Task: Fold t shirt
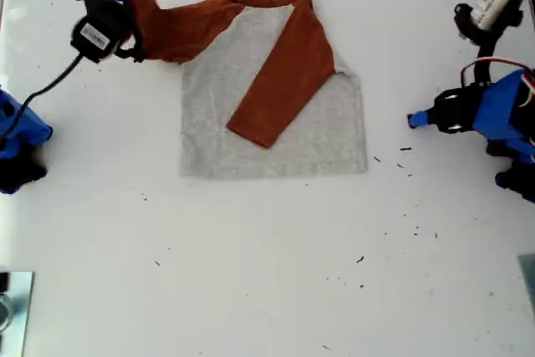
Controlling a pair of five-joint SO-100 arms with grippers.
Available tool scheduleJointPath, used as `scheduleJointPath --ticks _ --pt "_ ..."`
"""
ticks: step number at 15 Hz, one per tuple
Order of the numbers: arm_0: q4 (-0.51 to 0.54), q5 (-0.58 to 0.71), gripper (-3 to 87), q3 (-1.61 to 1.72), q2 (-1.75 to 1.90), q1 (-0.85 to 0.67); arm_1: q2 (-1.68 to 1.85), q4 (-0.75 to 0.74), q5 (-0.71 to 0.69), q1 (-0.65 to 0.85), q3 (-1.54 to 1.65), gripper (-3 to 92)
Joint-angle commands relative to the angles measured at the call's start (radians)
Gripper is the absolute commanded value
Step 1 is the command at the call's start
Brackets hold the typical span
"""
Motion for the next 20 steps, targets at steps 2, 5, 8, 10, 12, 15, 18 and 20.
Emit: scheduleJointPath --ticks 2,5,8,10,12,15,18,20 --pt "0.008 0.049 -0.3 -0.684 -0.374 0.407 0.014 0.008 0.009 -0.008 0.025 3.5" --pt "-0.121 0.207 30.4 -0.890 -0.538 0.609 0.014 0.009 0.012 -0.009 0.026 3.5" --pt "0.037 0.213 16.9 -0.735 -0.339 0.551 0.014 0.009 0.014 -0.012 0.026 3.5" --pt "0.012 0.195 16.3 -0.388 -0.086 0.514 0.015 0.009 0.012 -0.009 0.026 3.5" --pt "-0.121 0.089 12.5 0.141 0.213 0.471 0.015 0.009 0.014 -0.011 0.026 3.5" --pt "-0.301 -0.137 -0.2 0.894 0.577 0.445 0.015 0.008 0.014 -0.014 0.026 3.6" --pt "-0.394 -0.268 -0.3 1.243 0.867 0.505 0.015 0.011 0.028 -0.015 0.026 3.6" --pt "-0.278 -0.270 -0.3 1.066 0.830 0.515 -0.075 0.052 0.072 -0.035 -0.114 3.5"
